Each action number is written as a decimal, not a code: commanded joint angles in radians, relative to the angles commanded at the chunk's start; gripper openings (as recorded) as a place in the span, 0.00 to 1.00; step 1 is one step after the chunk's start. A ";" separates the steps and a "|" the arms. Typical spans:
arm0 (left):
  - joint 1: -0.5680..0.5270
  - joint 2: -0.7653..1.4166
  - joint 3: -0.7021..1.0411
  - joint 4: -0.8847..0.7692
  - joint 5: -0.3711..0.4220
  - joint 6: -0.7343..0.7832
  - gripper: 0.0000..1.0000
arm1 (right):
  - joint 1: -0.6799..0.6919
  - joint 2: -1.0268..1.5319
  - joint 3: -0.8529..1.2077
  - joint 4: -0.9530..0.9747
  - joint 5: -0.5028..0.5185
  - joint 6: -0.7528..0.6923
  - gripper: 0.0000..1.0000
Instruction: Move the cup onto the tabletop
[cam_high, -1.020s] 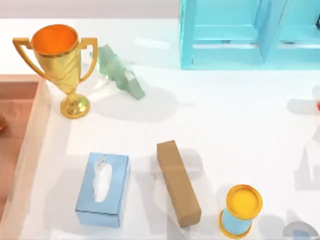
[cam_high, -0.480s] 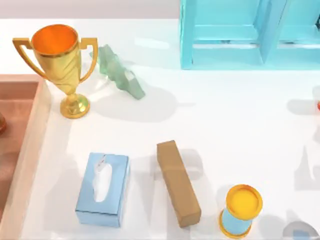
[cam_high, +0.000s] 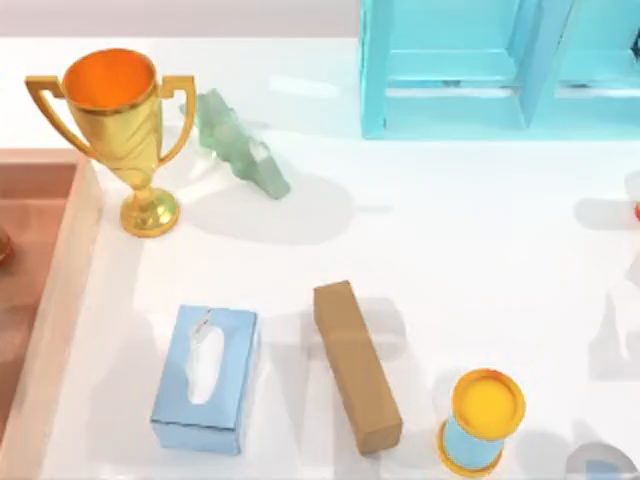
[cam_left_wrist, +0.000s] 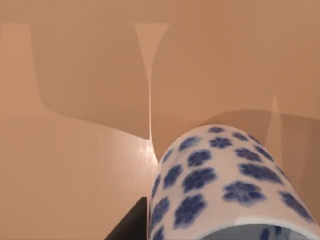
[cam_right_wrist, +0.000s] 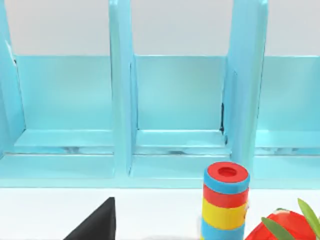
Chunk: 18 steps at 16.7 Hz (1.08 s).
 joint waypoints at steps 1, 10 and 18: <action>0.000 0.000 0.000 0.000 0.000 0.000 0.55 | 0.000 0.000 0.000 0.000 0.000 0.000 1.00; 0.000 0.000 0.000 0.000 0.000 0.000 0.00 | 0.000 0.000 0.000 0.000 0.000 0.000 1.00; -0.001 -0.002 0.002 0.000 0.001 0.000 0.00 | 0.000 0.000 0.000 0.000 0.000 0.000 1.00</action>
